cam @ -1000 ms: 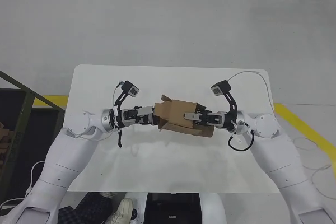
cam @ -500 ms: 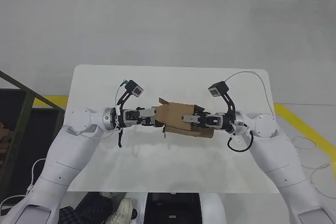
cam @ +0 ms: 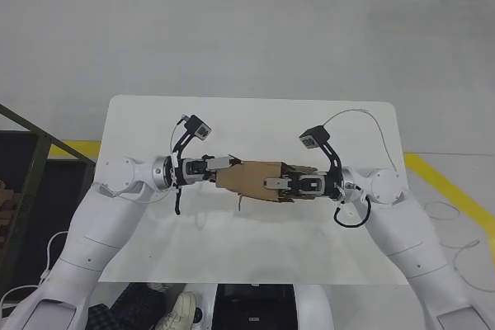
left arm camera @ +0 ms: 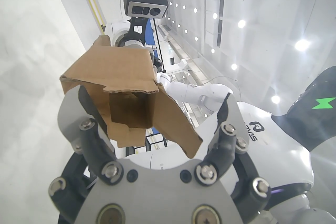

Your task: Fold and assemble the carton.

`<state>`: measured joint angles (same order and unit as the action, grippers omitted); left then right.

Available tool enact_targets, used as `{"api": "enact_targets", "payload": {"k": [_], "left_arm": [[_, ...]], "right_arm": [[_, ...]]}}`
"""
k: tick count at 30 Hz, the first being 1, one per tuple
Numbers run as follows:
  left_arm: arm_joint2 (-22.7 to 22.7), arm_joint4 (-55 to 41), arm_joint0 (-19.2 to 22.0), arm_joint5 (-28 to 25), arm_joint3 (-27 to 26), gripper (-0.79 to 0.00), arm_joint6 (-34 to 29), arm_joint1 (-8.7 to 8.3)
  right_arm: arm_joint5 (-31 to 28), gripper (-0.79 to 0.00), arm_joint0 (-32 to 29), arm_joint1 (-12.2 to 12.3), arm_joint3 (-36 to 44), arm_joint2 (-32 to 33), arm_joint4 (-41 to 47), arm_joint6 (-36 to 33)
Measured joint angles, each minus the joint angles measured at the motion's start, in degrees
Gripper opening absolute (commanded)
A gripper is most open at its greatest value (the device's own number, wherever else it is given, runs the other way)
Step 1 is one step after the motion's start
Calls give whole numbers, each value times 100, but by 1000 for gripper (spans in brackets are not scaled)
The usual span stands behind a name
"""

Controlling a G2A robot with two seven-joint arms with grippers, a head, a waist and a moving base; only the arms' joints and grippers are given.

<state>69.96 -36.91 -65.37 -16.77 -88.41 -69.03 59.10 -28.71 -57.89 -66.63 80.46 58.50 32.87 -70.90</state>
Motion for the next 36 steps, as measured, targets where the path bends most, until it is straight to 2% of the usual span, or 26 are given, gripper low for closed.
{"api": "enact_targets", "payload": {"k": [21,36], "left_arm": [[57,30,-34,24,-87,0,59,9],[61,89,-309,120,-254,0,25,-7]], "right_arm": [[-1,-785,54,-53,-126,-108,43,95],[-55,-785,62,-35,-232,156,200,271]]}}
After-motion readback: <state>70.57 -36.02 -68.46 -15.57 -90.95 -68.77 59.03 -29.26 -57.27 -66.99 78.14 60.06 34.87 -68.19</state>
